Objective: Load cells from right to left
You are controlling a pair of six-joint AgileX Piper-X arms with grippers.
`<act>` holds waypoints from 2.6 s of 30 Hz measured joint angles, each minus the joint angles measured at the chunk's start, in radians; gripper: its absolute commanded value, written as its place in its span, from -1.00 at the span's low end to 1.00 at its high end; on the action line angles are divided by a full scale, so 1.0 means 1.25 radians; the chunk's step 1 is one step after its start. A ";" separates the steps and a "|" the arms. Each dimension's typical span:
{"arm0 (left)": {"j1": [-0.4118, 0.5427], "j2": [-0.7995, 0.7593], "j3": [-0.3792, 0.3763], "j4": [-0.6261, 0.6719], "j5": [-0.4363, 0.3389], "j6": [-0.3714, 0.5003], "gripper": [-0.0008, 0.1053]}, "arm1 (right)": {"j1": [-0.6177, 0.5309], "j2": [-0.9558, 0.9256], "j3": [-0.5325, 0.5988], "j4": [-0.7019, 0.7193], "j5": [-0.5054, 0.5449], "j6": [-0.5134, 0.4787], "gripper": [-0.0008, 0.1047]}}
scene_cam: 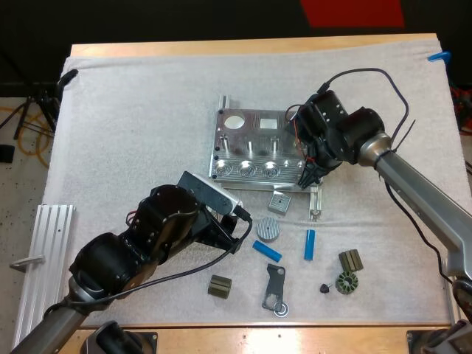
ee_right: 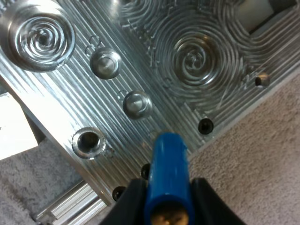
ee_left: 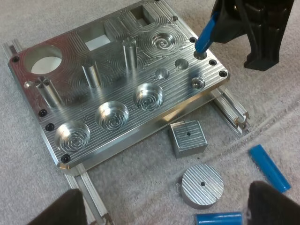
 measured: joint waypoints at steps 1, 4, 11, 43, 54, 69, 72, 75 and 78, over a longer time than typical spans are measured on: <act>0.000 0.000 0.000 0.000 0.000 0.000 0.31 | -0.002 0.003 0.000 0.000 -0.001 0.000 -0.99; 0.000 0.000 0.000 0.000 0.000 0.000 0.31 | -0.004 0.019 0.000 0.000 -0.001 0.000 -0.99; 0.000 0.000 0.000 0.000 0.000 0.000 0.31 | -0.003 0.024 0.000 0.004 -0.004 0.000 -0.99; 0.000 0.000 0.000 0.000 0.000 0.000 0.31 | -0.003 0.045 -0.006 -0.005 0.032 0.000 -0.92; 0.000 0.000 0.000 0.000 0.000 0.000 0.31 | -0.005 0.053 -0.006 -0.014 0.041 0.028 -0.25; 0.000 0.000 0.000 0.000 0.000 0.000 0.31 | -0.006 -0.004 -0.006 -0.064 0.012 0.051 -0.25; 0.000 0.000 0.000 0.000 0.000 0.000 0.31 | -0.006 -0.019 -0.004 -0.064 0.012 0.051 -0.25; 0.000 0.000 0.000 0.000 0.000 0.000 0.31 | -0.006 -0.038 -0.004 -0.066 0.040 0.051 -0.25; 0.000 0.000 0.000 0.000 0.000 0.000 0.31 | -0.006 -0.047 -0.004 -0.065 0.048 0.051 -0.25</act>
